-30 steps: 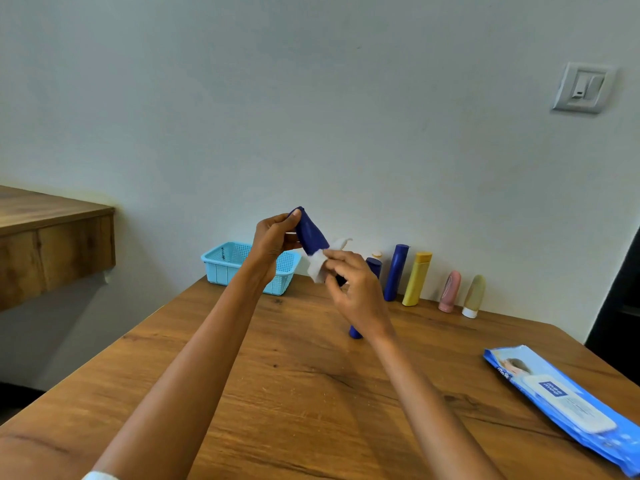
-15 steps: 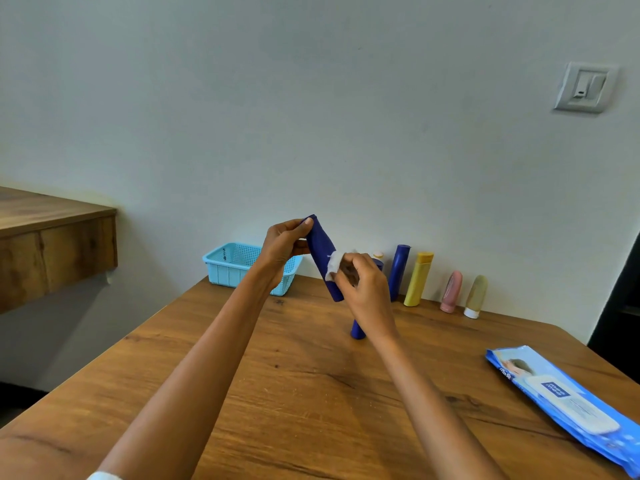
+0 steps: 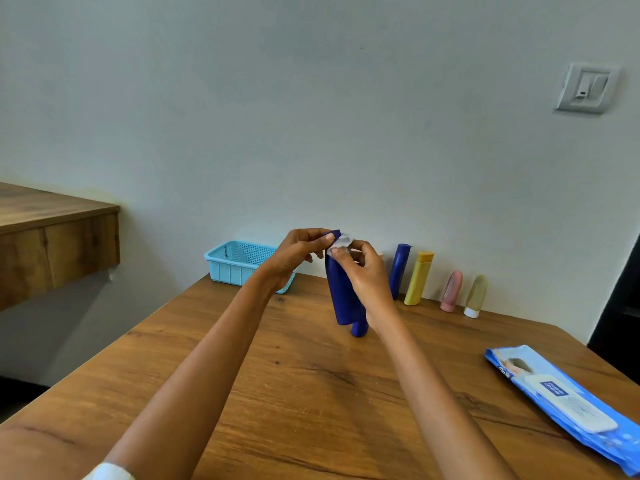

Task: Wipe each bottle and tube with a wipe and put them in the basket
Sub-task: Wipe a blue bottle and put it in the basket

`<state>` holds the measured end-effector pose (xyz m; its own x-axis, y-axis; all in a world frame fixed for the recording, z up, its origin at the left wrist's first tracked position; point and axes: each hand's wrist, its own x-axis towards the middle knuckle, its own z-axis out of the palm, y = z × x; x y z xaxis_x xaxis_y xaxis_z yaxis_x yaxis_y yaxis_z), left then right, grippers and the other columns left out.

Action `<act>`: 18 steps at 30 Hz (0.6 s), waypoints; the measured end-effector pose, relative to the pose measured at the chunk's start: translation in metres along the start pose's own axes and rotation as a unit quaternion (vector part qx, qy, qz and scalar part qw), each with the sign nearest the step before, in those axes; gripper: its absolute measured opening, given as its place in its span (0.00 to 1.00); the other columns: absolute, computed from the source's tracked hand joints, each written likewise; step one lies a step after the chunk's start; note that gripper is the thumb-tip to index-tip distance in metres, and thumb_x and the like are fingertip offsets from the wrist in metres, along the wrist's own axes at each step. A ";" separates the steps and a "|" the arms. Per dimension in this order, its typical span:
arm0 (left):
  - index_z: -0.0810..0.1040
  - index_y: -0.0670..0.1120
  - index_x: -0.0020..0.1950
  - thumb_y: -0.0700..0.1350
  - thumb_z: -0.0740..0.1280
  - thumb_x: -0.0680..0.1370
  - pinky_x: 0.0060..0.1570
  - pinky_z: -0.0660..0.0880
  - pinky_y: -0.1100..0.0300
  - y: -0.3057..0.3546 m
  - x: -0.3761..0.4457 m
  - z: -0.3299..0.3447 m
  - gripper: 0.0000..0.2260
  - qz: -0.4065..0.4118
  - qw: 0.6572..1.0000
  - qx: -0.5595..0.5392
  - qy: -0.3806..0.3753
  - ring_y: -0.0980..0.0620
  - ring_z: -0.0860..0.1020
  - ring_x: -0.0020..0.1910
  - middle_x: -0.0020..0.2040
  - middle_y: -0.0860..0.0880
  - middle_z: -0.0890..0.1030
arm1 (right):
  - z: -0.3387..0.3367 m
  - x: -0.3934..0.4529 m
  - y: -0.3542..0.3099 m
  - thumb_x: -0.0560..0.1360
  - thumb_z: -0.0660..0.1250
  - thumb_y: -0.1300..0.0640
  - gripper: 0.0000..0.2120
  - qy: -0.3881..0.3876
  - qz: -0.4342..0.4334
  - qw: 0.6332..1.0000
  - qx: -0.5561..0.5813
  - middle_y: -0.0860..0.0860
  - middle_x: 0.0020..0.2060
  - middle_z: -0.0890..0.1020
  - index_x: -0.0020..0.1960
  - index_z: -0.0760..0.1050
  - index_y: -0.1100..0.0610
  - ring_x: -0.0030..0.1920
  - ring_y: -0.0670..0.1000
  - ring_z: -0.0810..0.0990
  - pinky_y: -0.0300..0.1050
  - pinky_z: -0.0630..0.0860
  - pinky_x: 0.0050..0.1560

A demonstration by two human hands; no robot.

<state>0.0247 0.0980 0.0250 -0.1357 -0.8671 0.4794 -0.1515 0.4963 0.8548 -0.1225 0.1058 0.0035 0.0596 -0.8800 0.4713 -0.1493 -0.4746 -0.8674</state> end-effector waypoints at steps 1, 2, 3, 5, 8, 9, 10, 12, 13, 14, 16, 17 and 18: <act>0.83 0.54 0.45 0.54 0.64 0.75 0.44 0.66 0.59 0.000 0.000 0.000 0.09 0.004 1.000 0.003 0.005 0.56 0.72 0.39 0.37 0.56 0.80 | -0.001 0.000 0.000 0.72 0.68 0.43 0.17 -0.010 0.021 1.000 0.015 0.43 0.49 0.78 0.56 0.68 0.47 0.48 0.43 0.77 0.35 0.72 0.37; 0.83 0.54 0.44 0.55 0.64 0.74 0.43 0.66 0.59 0.000 -0.001 0.000 0.09 0.006 1.000 0.006 0.009 0.56 0.71 0.39 0.36 0.56 0.79 | -0.002 -0.001 0.001 0.71 0.69 0.43 0.17 -0.020 0.040 0.999 0.027 0.44 0.50 0.79 0.56 0.69 0.46 0.48 0.45 0.78 0.37 0.74 0.38; 0.83 0.54 0.43 0.55 0.64 0.74 0.43 0.66 0.59 0.000 -0.001 0.001 0.09 0.007 1.000 0.007 0.012 0.57 0.71 0.38 0.36 0.56 0.78 | -0.003 -0.001 0.003 0.70 0.70 0.42 0.18 -0.028 0.056 0.997 0.034 0.46 0.51 0.79 0.56 0.69 0.46 0.49 0.46 0.78 0.40 0.76 0.39; 0.83 0.54 0.43 0.53 0.65 0.75 0.42 0.66 0.61 -0.001 -0.001 0.003 0.08 0.003 1.000 0.003 0.023 0.58 0.70 0.36 0.36 0.56 0.78 | -0.005 0.000 0.006 0.70 0.70 0.42 0.20 -0.043 0.077 0.996 0.035 0.48 0.52 0.80 0.56 0.69 0.47 0.50 0.50 0.79 0.45 0.79 0.46; 0.82 0.53 0.44 0.50 0.64 0.78 0.40 0.66 0.64 -0.002 0.002 0.007 0.07 -0.011 0.999 -0.006 0.051 0.63 0.70 0.32 0.33 0.60 0.79 | -0.007 0.000 0.010 0.70 0.71 0.44 0.20 -0.053 0.084 0.995 0.021 0.49 0.53 0.79 0.57 0.67 0.47 0.50 0.50 0.79 0.45 0.78 0.46; 0.81 0.52 0.44 0.49 0.64 0.78 0.40 0.66 0.65 -0.002 0.003 0.007 0.07 -0.015 0.998 -0.008 0.062 0.63 0.70 0.31 0.32 0.60 0.79 | -0.007 -0.001 0.011 0.70 0.71 0.44 0.21 -0.055 0.079 0.995 0.009 0.48 0.53 0.78 0.58 0.66 0.46 0.50 0.49 0.79 0.43 0.78 0.45; 0.81 0.52 0.44 0.49 0.64 0.78 0.39 0.66 0.66 -0.002 0.003 0.008 0.07 -0.019 0.997 -0.009 0.072 0.63 0.70 0.30 0.32 0.60 0.79 | -0.007 -0.001 0.012 0.70 0.71 0.45 0.22 -0.058 0.072 0.996 -0.005 0.47 0.53 0.77 0.58 0.66 0.46 0.50 0.48 0.78 0.42 0.78 0.44; 0.81 0.51 0.43 0.48 0.65 0.78 0.38 0.67 0.68 -0.001 0.004 0.008 0.07 -0.024 0.996 -0.013 0.091 0.62 0.70 0.31 0.32 0.59 0.79 | -0.007 0.000 0.013 0.69 0.72 0.44 0.22 -0.061 0.064 0.996 -0.024 0.47 0.53 0.76 0.58 0.65 0.45 0.51 0.48 0.77 0.42 0.77 0.46; 0.81 0.51 0.43 0.48 0.65 0.78 0.36 0.68 0.70 0.000 0.005 0.006 0.07 -0.025 0.995 -0.016 0.100 0.61 0.70 0.31 0.33 0.58 0.79 | -0.007 0.000 0.013 0.69 0.72 0.44 0.22 -0.065 0.064 0.996 -0.026 0.46 0.53 0.76 0.57 0.65 0.45 0.51 0.48 0.77 0.42 0.77 0.46; 0.81 0.50 0.43 0.48 0.65 0.78 0.35 0.68 0.71 0.000 0.005 0.005 0.07 -0.026 0.993 -0.022 0.111 0.59 0.69 0.32 0.34 0.56 0.79 | -0.008 0.000 0.013 0.69 0.72 0.43 0.22 -0.070 0.064 0.995 -0.025 0.46 0.53 0.76 0.57 0.66 0.45 0.51 0.47 0.77 0.41 0.77 0.46; 0.80 0.50 0.42 0.49 0.65 0.78 0.37 0.68 0.68 0.002 0.005 -0.001 0.07 -0.032 0.989 -0.033 0.138 0.58 0.69 0.33 0.36 0.54 0.79 | -0.008 -0.001 0.013 0.68 0.72 0.42 0.21 -0.080 0.066 0.994 -0.027 0.46 0.52 0.76 0.56 0.67 0.46 0.51 0.46 0.77 0.40 0.77 0.45; 0.80 0.50 0.42 0.50 0.65 0.77 0.38 0.67 0.66 0.002 0.005 -0.004 0.08 -0.035 0.987 -0.037 0.151 0.57 0.70 0.33 0.37 0.54 0.79 | -0.008 -0.001 0.012 0.68 0.71 0.41 0.21 -0.087 0.067 0.993 -0.031 0.46 0.52 0.77 0.56 0.68 0.46 0.51 0.46 0.77 0.40 0.76 0.45; 0.80 0.50 0.42 0.51 0.65 0.77 0.39 0.67 0.64 0.002 0.005 -0.008 0.08 -0.038 0.985 -0.041 0.161 0.57 0.70 0.33 0.37 0.54 0.79 | -0.008 -0.002 0.012 0.69 0.71 0.41 0.21 -0.096 0.070 0.992 -0.035 0.47 0.52 0.78 0.56 0.69 0.47 0.51 0.46 0.78 0.39 0.76 0.44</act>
<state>0.0317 0.0945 0.0305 0.1934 -0.8768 0.4403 -0.0680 0.4357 0.8975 -0.1324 0.1015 -0.0066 0.2186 -0.9281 0.3015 -0.2374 -0.3503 -0.9061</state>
